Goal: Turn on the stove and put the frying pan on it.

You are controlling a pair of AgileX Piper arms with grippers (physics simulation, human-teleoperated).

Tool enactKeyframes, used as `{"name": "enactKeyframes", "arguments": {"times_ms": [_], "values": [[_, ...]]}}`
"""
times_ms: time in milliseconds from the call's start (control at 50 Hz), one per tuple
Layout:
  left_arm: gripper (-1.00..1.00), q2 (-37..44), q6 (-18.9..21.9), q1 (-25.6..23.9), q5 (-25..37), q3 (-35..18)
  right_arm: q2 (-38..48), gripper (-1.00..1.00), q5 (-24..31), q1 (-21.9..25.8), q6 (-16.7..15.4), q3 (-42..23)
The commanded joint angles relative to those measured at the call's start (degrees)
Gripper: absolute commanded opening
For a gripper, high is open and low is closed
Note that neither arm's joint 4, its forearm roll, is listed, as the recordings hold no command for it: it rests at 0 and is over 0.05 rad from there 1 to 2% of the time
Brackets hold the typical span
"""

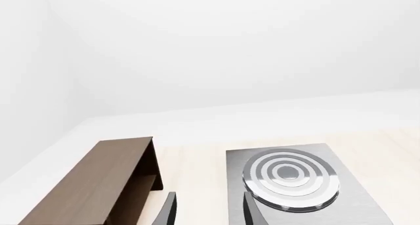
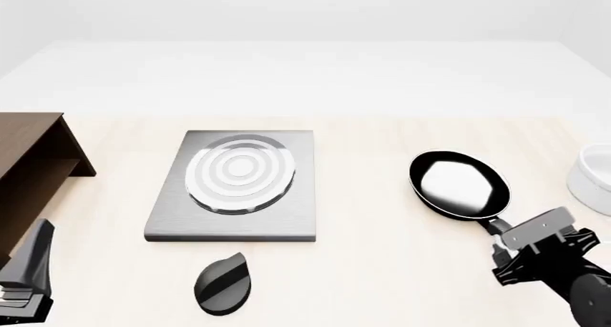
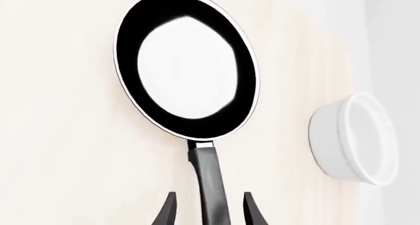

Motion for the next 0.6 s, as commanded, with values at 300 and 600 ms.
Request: {"name": "enactKeyframes", "arguments": {"times_ms": [300, 600], "values": [[1.00, 0.00, 0.11, -0.05, -0.01, 0.06, 8.75, 1.00, -8.50, -4.00, -3.03, 0.19], [1.00, 0.00, 0.07, -0.07, -0.24, 0.21, 9.32, -1.00, -11.04, -3.81, -3.24, 0.14]]}}
